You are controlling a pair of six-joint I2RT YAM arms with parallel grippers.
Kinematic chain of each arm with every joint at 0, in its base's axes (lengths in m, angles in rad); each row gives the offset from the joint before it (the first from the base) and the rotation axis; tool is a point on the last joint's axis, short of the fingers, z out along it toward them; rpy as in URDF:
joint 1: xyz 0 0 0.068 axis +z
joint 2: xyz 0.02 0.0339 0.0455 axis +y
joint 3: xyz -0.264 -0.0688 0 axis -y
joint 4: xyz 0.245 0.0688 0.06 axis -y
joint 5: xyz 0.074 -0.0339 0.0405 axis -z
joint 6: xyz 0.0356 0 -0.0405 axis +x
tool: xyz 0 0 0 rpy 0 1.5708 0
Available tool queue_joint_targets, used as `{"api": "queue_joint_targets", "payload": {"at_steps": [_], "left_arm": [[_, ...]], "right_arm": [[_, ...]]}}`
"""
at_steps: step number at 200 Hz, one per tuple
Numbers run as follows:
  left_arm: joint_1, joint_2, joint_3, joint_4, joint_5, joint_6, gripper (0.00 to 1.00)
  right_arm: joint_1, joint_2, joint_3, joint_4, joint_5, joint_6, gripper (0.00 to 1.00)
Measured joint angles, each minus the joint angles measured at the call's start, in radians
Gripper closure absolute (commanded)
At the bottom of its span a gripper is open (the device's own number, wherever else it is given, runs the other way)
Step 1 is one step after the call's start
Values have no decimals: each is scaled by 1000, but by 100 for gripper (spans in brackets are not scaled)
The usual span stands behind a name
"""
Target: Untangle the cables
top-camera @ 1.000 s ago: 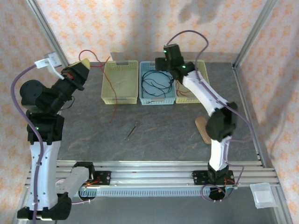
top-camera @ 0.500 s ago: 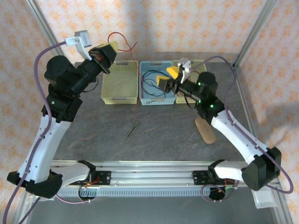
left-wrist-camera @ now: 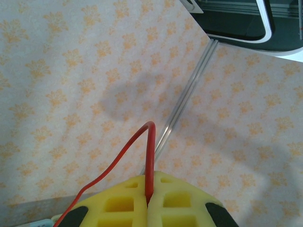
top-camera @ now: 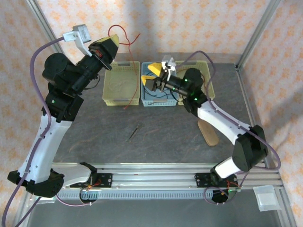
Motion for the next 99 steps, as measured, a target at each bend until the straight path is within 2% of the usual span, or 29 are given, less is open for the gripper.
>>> {"api": "queue_joint_targets", "payload": {"at_steps": [15, 42, 99], "left_arm": [[0, 0, 0, 1, 0, 0, 100], [0, -1, 0, 1, -1, 0, 100], [0, -19, 0, 2, -5, 0, 100]], "right_arm": [[16, 43, 44, 6, 0, -4, 35], [36, 131, 150, 7, 0, -16, 43], [80, 221, 275, -30, -3, -44, 84]]}}
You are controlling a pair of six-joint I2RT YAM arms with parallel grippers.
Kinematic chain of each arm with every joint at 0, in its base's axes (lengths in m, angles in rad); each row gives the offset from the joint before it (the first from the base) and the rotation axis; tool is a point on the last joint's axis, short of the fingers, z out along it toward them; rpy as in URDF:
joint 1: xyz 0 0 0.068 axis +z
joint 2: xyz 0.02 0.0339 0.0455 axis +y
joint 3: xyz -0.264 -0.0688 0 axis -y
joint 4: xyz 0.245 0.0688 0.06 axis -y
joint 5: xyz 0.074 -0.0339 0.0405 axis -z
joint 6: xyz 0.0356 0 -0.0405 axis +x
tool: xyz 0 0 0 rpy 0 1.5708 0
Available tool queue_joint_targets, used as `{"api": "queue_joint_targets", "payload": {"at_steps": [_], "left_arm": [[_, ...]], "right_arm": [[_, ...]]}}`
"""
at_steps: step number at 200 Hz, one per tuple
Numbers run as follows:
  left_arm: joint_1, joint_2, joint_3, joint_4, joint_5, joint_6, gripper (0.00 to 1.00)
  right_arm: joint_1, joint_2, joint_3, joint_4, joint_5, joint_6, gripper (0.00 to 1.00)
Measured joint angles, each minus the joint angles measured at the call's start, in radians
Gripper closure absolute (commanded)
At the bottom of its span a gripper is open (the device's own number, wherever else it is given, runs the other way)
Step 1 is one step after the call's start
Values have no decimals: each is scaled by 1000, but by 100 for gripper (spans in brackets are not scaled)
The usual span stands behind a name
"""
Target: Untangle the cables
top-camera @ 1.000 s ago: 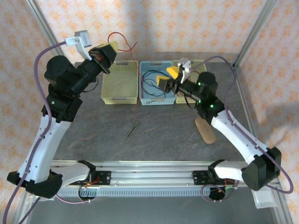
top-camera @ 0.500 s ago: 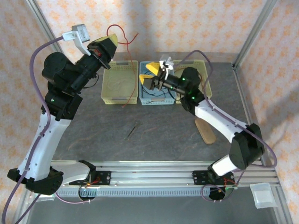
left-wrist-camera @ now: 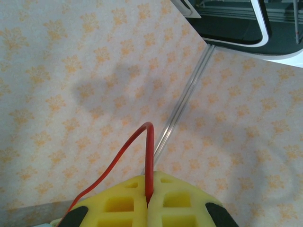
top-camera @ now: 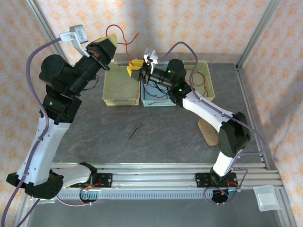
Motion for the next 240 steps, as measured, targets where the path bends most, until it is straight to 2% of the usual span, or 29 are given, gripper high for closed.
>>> {"api": "queue_joint_targets", "payload": {"at_steps": [31, 89, 130, 142, 159, 181, 220, 240], "left_arm": [[0, -7, 0, 0, -3, 0, 100], [0, -16, -30, 0, -29, 8, 100], [0, -75, -102, -57, -150, 40, 49], [0, -91, -123, -84, -195, 54, 38], [0, -111, -170, -116, -234, 74, 28], [0, -117, -253, -128, -238, 78, 25], [0, -98, -347, -161, -240, 80, 7], [0, -97, -356, -182, -257, 82, 2]], "right_arm": [[0, 0, 2, -19, 2, -15, 100], [0, -7, -1, -64, 47, -23, 100], [-2, -137, -45, -255, 235, -39, 100], [-10, -193, -51, -325, 297, -37, 100], [-44, -264, -51, -405, 375, -29, 100], [-116, -324, -37, -505, 472, -22, 100], [-243, -326, 15, -650, 590, -22, 100], [-301, -312, 24, -689, 642, -22, 100]]}}
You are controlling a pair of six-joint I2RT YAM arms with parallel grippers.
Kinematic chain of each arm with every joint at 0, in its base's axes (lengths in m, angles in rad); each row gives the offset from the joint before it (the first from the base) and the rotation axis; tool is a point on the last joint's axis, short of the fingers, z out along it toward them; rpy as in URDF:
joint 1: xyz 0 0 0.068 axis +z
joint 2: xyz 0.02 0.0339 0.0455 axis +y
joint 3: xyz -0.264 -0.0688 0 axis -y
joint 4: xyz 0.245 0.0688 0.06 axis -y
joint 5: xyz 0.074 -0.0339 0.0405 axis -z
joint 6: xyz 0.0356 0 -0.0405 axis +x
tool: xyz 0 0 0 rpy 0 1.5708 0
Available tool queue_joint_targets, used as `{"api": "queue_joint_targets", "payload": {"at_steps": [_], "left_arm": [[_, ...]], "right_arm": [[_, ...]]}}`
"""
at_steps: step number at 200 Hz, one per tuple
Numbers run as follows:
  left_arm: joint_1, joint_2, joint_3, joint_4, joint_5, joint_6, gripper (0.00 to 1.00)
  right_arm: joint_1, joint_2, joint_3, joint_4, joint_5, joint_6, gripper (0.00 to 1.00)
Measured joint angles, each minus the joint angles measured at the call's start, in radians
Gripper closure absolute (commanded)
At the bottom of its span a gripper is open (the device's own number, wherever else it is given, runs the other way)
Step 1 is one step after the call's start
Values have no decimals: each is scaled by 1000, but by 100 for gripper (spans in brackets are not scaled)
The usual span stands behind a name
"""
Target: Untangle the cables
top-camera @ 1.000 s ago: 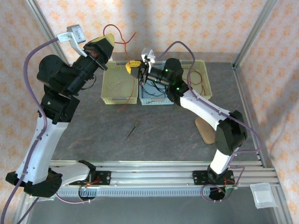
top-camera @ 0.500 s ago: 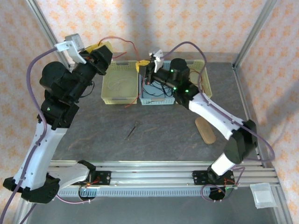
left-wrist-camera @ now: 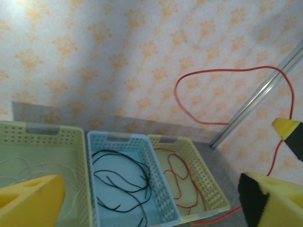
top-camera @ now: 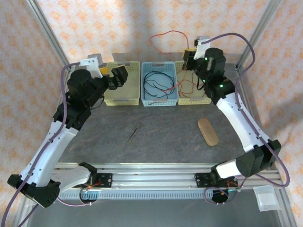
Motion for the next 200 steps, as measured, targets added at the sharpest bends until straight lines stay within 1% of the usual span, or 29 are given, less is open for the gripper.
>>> {"api": "queue_joint_targets", "payload": {"at_steps": [6, 44, 95, 200], "left_arm": [[0, 0, 0, -6, -6, 2, 1], [0, 5, 0, -64, -66, 4, 1], [0, 10, -5, -117, -92, 4, 1], [0, 10, -5, -127, -104, 3, 1]], "right_arm": [[-14, 8, 0, -7, 14, 0, 100], [-104, 88, -4, -24, 87, 15, 100], [-204, 192, -31, -3, 98, 29, 100], [-219, 404, -32, 6, 98, 2, 100]]}}
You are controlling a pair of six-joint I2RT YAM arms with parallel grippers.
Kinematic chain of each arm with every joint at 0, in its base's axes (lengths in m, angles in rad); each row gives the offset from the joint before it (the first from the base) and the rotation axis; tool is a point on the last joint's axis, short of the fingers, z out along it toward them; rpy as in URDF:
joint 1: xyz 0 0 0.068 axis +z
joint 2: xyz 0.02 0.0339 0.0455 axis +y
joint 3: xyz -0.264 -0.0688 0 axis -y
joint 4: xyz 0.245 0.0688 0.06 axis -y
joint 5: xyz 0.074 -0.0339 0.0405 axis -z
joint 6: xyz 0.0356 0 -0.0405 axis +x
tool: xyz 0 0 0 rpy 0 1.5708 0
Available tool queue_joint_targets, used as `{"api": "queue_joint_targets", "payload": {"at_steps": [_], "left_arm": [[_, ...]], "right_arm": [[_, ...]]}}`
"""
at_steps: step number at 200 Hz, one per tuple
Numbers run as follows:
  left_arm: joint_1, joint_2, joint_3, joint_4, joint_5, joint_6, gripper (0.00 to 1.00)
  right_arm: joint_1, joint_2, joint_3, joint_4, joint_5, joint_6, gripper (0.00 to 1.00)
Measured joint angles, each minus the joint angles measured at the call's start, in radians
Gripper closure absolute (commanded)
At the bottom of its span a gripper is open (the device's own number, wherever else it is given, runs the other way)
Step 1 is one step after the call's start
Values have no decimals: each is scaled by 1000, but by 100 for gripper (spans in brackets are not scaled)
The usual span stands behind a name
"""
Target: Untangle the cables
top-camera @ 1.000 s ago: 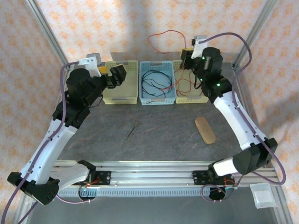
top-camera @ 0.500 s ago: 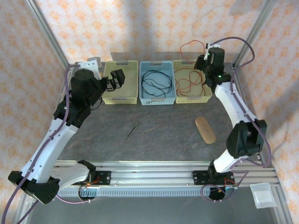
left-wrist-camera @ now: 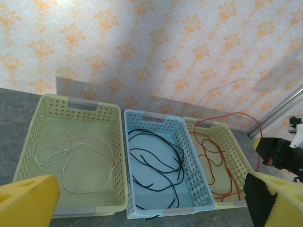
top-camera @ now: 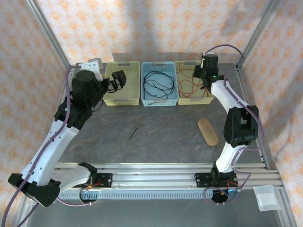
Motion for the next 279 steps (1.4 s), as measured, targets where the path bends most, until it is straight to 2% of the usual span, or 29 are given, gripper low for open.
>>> {"api": "queue_joint_targets", "payload": {"at_steps": [93, 128, 179, 193, 236, 269, 279], "left_arm": [[0, -5, -15, -3, 0, -3, 1], [0, -13, -16, -3, 0, -2, 1], [0, -33, -36, -11, -31, -2, 1], [0, -33, -44, -11, -48, -2, 1], [0, -51, -111, 3, -126, 2, 1], [0, -158, -303, 146, -256, 10, 1], [0, -211, -387, 206, -298, 12, 1]], "right_arm": [[-2, 243, 75, -57, 31, -2, 100], [-5, 301, 153, -93, 59, 0, 72], [-6, 293, 171, -110, 90, -11, 33], [-6, 272, 166, -116, 98, -13, 27], [-6, 91, 95, -90, 91, -16, 25], [-6, -187, -154, 79, -29, 21, 18], [-6, -269, -241, 138, -58, 36, 10]]}}
